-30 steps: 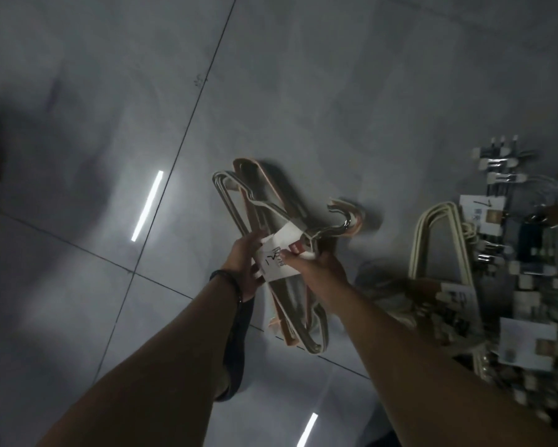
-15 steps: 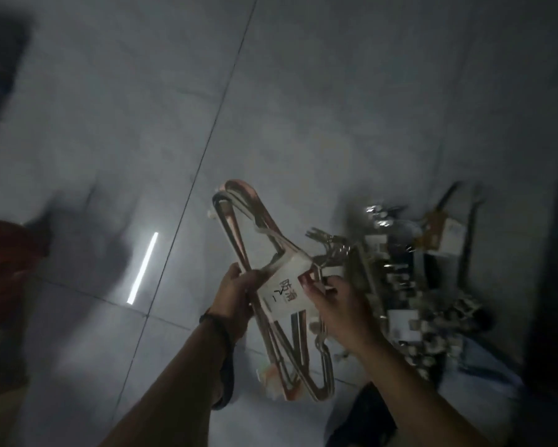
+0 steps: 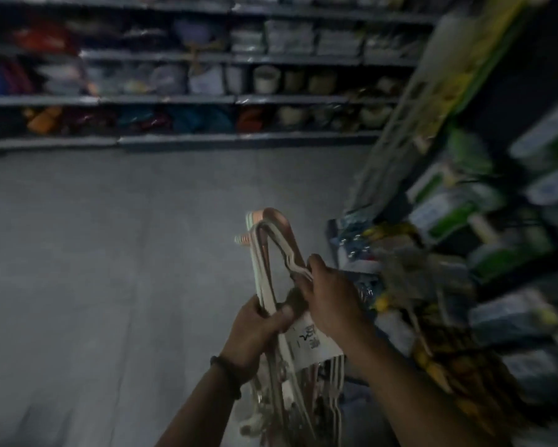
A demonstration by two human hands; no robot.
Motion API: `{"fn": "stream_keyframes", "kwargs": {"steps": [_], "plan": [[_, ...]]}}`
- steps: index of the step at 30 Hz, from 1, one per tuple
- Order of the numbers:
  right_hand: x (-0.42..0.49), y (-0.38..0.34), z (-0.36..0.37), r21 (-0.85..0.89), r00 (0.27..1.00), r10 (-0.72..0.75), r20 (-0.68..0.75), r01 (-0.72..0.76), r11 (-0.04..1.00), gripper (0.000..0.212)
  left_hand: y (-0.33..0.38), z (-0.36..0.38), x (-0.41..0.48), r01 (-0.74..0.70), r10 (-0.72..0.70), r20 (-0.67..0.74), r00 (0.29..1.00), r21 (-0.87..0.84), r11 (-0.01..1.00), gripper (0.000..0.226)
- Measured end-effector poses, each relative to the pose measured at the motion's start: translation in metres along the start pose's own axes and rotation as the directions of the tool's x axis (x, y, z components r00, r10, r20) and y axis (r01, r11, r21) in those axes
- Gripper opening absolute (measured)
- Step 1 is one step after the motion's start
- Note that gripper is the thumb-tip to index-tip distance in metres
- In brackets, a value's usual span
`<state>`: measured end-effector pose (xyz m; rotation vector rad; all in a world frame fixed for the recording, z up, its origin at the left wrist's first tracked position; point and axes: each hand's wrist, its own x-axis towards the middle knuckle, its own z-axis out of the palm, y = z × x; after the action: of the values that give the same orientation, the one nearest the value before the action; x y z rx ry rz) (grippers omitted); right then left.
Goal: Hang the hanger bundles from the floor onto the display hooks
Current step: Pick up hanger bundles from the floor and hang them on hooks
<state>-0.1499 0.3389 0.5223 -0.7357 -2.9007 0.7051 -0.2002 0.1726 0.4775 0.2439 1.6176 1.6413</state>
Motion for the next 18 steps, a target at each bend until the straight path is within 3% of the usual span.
{"fn": "stream_keyframes", "kwargs": {"steps": [4, 7, 9, 12, 15, 18], "plan": [[-0.067, 0.036, -0.097, 0.034, 0.977, 0.153, -0.151, -0.15, 0.988, 0.024, 0.053, 0.071, -0.013, -0.076, 0.061, 0.105, 0.993, 0.145, 0.986, 0.064], [-0.156, 0.057, -0.146, 0.072, 0.911, 0.298, -0.285, -0.29, 0.954, 0.044, 0.076, 0.127, -0.038, -0.173, 0.088, 0.303, 0.949, 0.267, 0.948, 0.053], [-0.219, 0.066, -0.17, 0.102, 0.829, 0.406, -0.384, -0.399, 0.911, 0.045, 0.084, 0.164, -0.059, -0.239, 0.083, 0.428, 0.9, 0.325, 0.915, 0.038], [-0.316, 0.068, -0.202, 0.094, 0.684, 0.506, -0.525, -0.544, 0.834, 0.036, 0.09, 0.224, -0.101, -0.312, 0.054, 0.599, 0.799, 0.336, 0.889, 0.02], [-0.415, 0.062, -0.227, 0.11, 0.563, 0.538, -0.628, -0.62, 0.777, 0.033, 0.093, 0.278, -0.16, -0.419, 0.024, 0.747, 0.664, 0.346, 0.839, 0.049], [-0.513, 0.063, -0.246, 0.093, 0.437, 0.52, -0.734, -0.694, 0.714, 0.029, 0.092, 0.333, -0.226, -0.587, 0.071, 0.866, 0.494, 0.272, 0.763, 0.043]]}}
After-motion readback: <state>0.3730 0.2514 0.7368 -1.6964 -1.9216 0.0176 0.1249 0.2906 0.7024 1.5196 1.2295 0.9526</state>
